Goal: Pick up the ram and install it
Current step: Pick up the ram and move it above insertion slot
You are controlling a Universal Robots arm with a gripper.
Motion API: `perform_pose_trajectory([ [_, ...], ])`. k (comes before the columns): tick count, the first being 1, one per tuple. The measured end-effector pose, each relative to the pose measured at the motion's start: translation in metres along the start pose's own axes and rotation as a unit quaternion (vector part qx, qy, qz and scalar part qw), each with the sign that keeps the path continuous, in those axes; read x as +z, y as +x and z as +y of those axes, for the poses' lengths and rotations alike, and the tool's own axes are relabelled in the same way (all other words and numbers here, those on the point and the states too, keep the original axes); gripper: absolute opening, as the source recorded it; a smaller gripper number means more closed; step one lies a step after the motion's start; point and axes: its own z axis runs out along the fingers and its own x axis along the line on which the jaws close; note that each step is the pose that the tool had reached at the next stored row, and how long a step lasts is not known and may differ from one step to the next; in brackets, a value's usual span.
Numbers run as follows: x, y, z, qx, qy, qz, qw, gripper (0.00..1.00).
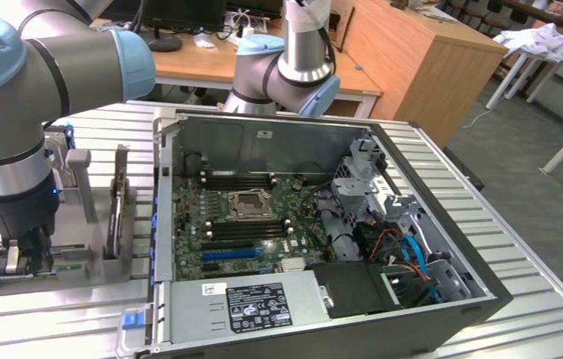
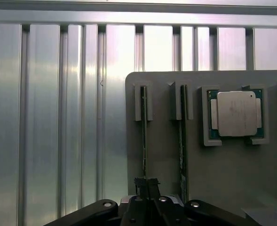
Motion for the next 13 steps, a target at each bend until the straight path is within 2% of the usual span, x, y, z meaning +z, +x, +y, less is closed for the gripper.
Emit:
perform_pose_trajectory([
  [4, -0.0012, 0.000, 0.0000, 0.000, 0.0000, 0.0000, 1.0000, 0.11],
  [13, -0.0124, 0.000, 0.0000, 0.000, 0.0000, 0.0000, 1.0000, 0.11],
])
